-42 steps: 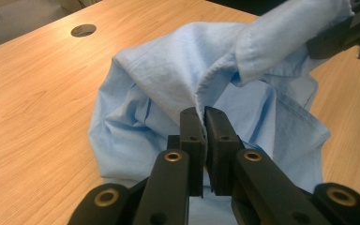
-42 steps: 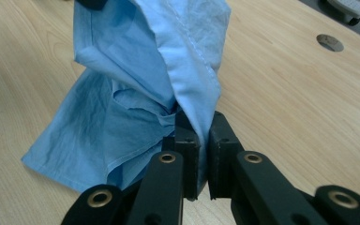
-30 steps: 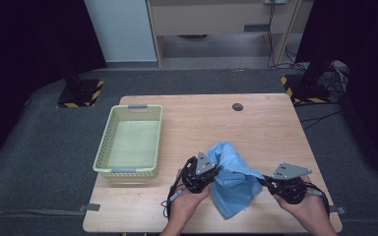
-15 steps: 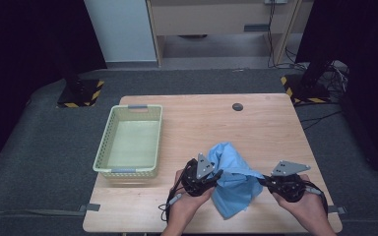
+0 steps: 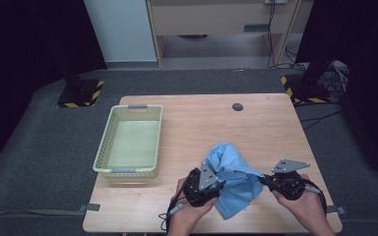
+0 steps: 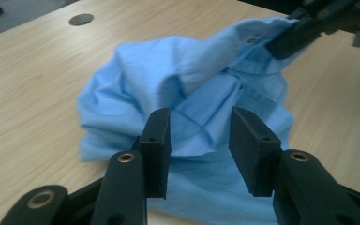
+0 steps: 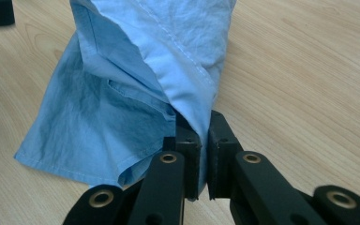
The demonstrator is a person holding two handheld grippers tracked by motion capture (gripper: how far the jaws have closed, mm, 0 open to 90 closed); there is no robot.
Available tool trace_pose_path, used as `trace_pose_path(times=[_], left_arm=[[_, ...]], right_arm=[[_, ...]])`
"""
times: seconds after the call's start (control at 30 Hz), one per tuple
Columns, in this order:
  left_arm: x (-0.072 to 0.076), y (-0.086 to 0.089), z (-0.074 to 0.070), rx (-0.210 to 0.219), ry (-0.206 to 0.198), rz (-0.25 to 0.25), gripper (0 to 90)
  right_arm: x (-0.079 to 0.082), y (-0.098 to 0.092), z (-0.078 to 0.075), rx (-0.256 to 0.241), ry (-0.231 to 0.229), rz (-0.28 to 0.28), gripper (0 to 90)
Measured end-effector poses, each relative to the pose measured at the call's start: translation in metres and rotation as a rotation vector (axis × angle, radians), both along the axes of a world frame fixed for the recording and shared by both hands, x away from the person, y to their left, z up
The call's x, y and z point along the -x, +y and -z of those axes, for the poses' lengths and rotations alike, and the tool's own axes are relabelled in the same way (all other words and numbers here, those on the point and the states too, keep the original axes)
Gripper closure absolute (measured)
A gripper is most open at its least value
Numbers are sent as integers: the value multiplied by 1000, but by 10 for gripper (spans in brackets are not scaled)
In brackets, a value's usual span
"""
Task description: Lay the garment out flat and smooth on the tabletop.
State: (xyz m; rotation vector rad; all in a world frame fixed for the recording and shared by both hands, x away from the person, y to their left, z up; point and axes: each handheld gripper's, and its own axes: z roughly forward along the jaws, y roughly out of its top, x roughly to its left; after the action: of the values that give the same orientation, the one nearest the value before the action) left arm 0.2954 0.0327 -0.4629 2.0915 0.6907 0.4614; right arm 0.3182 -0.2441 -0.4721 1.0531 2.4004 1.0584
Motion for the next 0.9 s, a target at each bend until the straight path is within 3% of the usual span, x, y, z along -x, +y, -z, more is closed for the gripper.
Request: trace_pose_path(times=[0.23, 0.4, 0.5, 0.57, 0.7, 0.9], left_arm=[[-5, -27, 25, -79, 8, 17, 517], [-10, -44, 33, -131, -41, 12, 517], [-15, -50, 38, -154, -62, 8, 578], [-18, -54, 42, -216, -114, 8, 681], [-21, -52, 43, -204, -106, 24, 872], [-19, -42, 31, -166, -75, 34, 900]], right_arm=[[0, 1, 1, -2, 10, 5, 859], [0, 1, 0, -6, 11, 1, 859], [1, 1, -1, -7, 11, 2, 859], [1, 1, -1, -8, 8, 0, 859], [0, 1, -2, 0, 4, -3, 859], [0, -2, -4, 8, 2, -1, 862]])
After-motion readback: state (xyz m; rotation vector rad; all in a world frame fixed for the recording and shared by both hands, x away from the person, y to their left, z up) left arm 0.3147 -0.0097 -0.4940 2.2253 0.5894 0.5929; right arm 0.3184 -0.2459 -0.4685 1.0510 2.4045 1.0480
